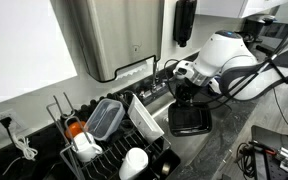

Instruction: Remove the black lunchbox from the sink and put it on the dish rack

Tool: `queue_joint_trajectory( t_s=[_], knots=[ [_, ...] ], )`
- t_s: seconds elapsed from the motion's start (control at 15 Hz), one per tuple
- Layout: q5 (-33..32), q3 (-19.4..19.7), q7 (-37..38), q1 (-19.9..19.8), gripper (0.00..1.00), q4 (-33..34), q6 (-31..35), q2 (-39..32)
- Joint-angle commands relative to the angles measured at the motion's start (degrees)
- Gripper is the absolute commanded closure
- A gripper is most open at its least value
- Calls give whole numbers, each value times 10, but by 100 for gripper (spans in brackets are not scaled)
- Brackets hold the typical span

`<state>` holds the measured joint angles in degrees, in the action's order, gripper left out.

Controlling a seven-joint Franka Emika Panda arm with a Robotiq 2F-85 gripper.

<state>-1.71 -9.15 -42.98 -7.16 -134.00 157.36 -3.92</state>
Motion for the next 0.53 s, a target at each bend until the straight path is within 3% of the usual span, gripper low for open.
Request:
queue_joint_trajectory(
  t_s=[0.0, 0.47],
  knots=[
    [36, 20, -51, 28, 98, -44, 19, 52],
    [199, 67, -291, 93, 98, -62, 7, 109]
  ],
)
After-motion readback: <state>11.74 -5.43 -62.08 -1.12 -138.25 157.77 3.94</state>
